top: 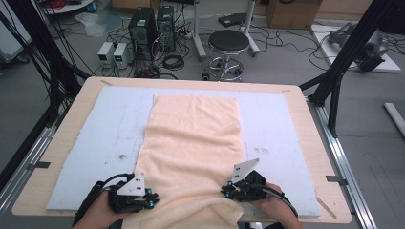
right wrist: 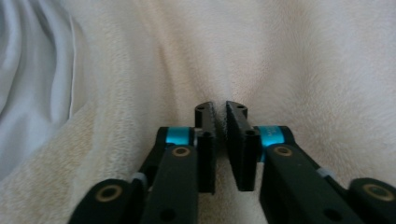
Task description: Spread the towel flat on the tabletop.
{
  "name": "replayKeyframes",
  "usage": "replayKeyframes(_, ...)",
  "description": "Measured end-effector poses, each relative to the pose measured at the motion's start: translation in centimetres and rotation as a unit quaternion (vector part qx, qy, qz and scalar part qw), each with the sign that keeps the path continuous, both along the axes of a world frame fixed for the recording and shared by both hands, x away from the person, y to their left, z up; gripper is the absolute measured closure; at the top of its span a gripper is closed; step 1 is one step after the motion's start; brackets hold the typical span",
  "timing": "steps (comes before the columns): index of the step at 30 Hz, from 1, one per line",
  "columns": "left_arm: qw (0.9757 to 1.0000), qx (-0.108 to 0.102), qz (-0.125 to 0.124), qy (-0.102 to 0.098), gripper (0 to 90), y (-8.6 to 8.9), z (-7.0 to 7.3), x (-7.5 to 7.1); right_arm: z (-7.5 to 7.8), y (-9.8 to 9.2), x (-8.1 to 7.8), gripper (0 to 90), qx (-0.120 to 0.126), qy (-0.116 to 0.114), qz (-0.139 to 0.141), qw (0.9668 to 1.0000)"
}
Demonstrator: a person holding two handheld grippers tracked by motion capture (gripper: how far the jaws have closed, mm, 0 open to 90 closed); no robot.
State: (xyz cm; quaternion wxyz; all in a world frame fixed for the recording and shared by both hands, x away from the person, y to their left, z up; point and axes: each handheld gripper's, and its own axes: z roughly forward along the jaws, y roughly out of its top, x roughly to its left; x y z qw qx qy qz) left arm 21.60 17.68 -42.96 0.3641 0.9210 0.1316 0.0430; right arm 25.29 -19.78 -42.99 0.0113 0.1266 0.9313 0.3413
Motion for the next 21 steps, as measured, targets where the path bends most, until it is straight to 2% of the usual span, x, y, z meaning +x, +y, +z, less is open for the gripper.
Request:
replayKeyframes(1, 1.0000, 0.001, -0.003, 0.008, 88.7, 0.1, 0.1, 0.1, 0.1, 0.0, -0.1, 85.3, -0.002, -0.004, 0.003, 1.0000)
replayKeyframes(3, 0.9998, -0.002, -0.004, 0.017, 89.2, 0.3, 0.2, -0.1, 0.4, -0.2, -0.5, 85.5, 0.002, 0.003, 0.013, 0.9999)
replayKeyframes(4, 0.9998, -0.002, -0.008, 0.019, 89.2, 0.4, 0.2, -0.3, 0.6, -0.3, -0.7, 85.4, 0.006, 0.000, 0.017, 0.9998)
replayKeyframes(7, 0.9984, -0.011, -0.039, 0.040, 89.8, 0.7, 0.5, -1.7, 1.4, -1.0, -1.6, 83.5, 0.016, -0.009, 0.015, 0.9997)
replayKeyframes(9, 0.9977, -0.016, -0.051, 0.042, 89.7, 0.9, 0.7, -2.6, 2.0, -1.4, -2.2, 82.5, 0.028, -0.007, 0.016, 0.9995)
replayKeyframes(10, 0.9980, -0.020, -0.048, 0.035, 89.2, 1.0, 0.8, -2.7, 2.2, -1.6, -2.4, 79.7, 0.032, -0.012, 0.019, 0.9992)
replayKeyframes(12, 0.9988, -0.030, -0.028, 0.026, 78.5, 1.1, 1.0, -2.2, 2.5, -1.5, -2.5, 69.4, 0.040, -0.016, 0.016, 0.9989)
replayKeyframes(14, 0.9989, -0.042, -0.010, 0.016, 75.1, 1.1, 1.1, -1.3, 2.8, -1.4, -2.4, 65.9, 0.055, -0.018, 0.006, 0.9983)
replayKeyframes(15, 0.9987, -0.049, 0.004, 0.016, 70.5, 0.9, 1.1, -0.8, 2.8, -1.2, -2.3, 63.8, 0.059, -0.023, 0.005, 0.9980)
replayKeyframes(16, 0.9984, -0.052, 0.010, 0.018, 63.6, 0.7, 1.0, -0.2, 2.7, -1.0, -2.2, 61.4, 0.058, -0.019, 0.004, 0.9981)
replayKeyframes(17, 0.9983, -0.055, 0.013, 0.015, 60.6, 0.5, 0.9, 0.4, 2.4, -0.7, -2.1, 60.3, 0.061, -0.014, 0.009, 0.9980)
replayKeyframes(19, 0.9982, -0.056, 0.017, 0.013, 58.7, -0.1, 0.7, 1.4, 1.7, 0.3, -2.0, 60.2, 0.045, -0.015, 0.013, 0.9988)
replayKeyframes(21, 0.9982, -0.053, 0.020, 0.021, 58.8, -0.7, 0.4, 2.3, 0.9, 1.2, -1.8, 63.8, 0.023, -0.022, 0.012, 0.9994)
